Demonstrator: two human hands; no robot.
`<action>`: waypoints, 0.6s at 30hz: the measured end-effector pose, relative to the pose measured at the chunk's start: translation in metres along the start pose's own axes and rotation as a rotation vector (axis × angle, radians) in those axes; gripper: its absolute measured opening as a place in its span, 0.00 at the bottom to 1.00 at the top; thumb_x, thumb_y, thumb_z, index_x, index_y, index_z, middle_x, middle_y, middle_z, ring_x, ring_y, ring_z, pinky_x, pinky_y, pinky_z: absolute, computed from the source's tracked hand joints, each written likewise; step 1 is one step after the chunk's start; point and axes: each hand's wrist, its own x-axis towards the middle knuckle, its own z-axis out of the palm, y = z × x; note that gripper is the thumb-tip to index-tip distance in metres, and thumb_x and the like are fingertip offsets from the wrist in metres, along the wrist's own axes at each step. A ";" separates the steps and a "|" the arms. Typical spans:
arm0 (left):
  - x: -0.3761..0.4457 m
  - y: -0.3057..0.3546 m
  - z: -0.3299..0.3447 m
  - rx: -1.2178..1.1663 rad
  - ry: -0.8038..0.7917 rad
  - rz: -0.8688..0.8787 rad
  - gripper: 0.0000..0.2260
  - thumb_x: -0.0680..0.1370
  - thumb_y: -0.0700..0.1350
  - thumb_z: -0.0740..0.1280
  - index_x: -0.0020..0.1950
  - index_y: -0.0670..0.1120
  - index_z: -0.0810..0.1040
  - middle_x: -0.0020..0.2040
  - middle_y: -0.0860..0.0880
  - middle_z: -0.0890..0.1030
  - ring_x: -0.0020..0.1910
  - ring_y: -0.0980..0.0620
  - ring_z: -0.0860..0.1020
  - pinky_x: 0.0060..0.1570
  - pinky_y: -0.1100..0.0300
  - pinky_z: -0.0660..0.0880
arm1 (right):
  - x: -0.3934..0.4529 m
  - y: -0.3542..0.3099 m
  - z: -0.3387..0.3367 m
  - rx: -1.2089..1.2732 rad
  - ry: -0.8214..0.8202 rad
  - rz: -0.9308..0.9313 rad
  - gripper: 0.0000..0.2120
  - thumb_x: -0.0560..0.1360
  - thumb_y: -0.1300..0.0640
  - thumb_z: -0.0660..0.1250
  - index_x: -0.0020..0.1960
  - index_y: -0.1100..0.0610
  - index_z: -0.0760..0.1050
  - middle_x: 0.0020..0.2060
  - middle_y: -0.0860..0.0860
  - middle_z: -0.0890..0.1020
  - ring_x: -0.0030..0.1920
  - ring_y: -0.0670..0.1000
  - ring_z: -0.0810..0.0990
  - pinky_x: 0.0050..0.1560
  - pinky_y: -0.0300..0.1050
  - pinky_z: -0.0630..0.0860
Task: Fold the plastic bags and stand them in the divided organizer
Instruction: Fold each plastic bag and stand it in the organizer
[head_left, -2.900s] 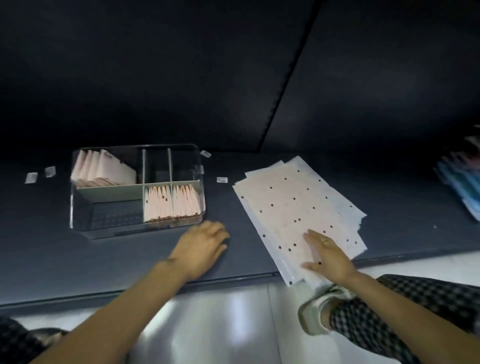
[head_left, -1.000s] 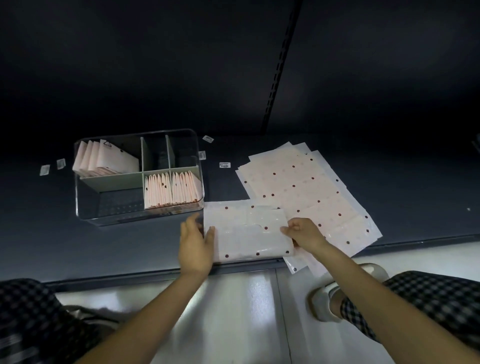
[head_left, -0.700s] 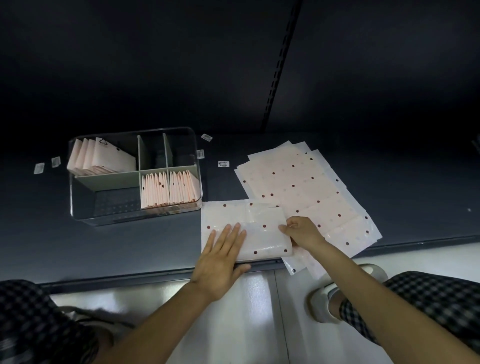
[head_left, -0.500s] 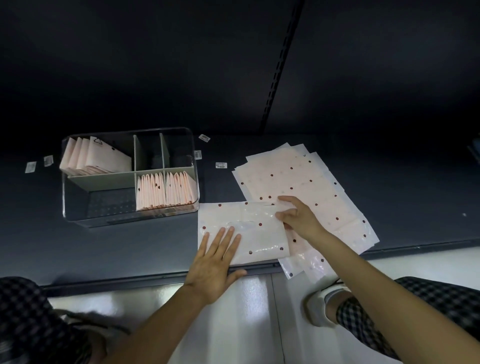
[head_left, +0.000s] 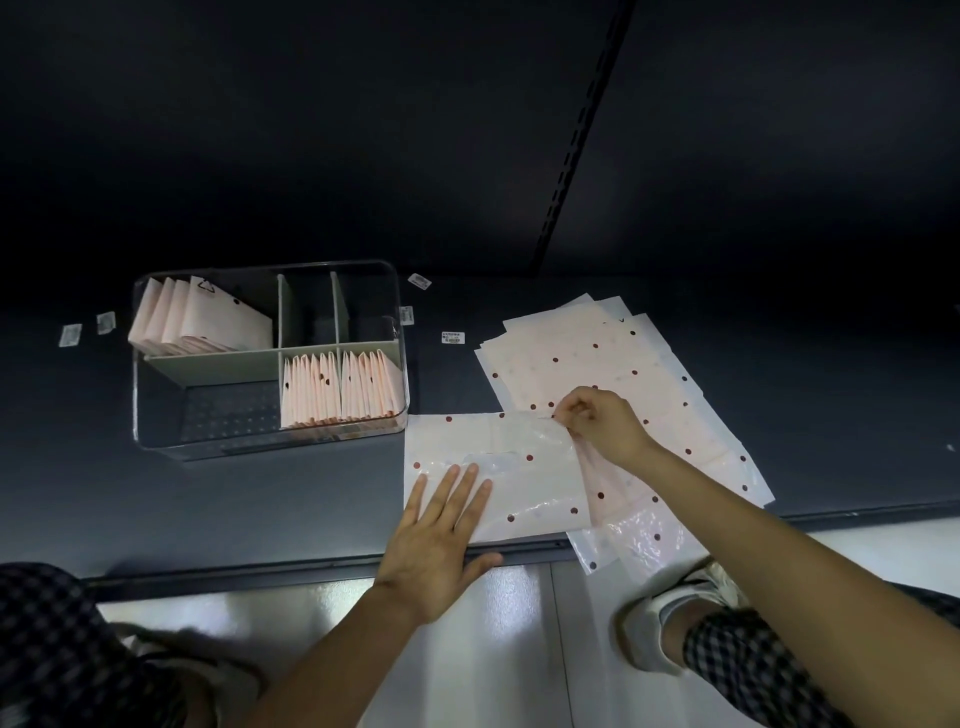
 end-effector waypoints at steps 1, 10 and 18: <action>0.000 0.000 0.000 0.003 -0.005 -0.002 0.35 0.77 0.67 0.40 0.77 0.47 0.47 0.78 0.46 0.47 0.76 0.43 0.46 0.70 0.46 0.45 | 0.001 -0.001 0.000 0.026 -0.032 0.005 0.05 0.73 0.65 0.69 0.44 0.56 0.77 0.41 0.51 0.81 0.41 0.45 0.77 0.44 0.36 0.74; 0.000 0.000 -0.001 -0.009 0.000 0.011 0.35 0.77 0.67 0.41 0.77 0.47 0.48 0.77 0.47 0.47 0.76 0.43 0.46 0.70 0.46 0.44 | 0.008 -0.011 -0.003 0.045 -0.041 -0.034 0.05 0.74 0.63 0.69 0.40 0.57 0.80 0.40 0.57 0.83 0.41 0.51 0.79 0.48 0.43 0.77; -0.001 0.001 -0.004 0.007 -0.014 0.005 0.35 0.78 0.67 0.41 0.77 0.46 0.50 0.77 0.46 0.50 0.76 0.43 0.48 0.70 0.46 0.46 | 0.013 -0.033 -0.026 0.402 -0.585 0.193 0.07 0.78 0.61 0.63 0.51 0.63 0.77 0.48 0.54 0.82 0.51 0.50 0.80 0.59 0.41 0.76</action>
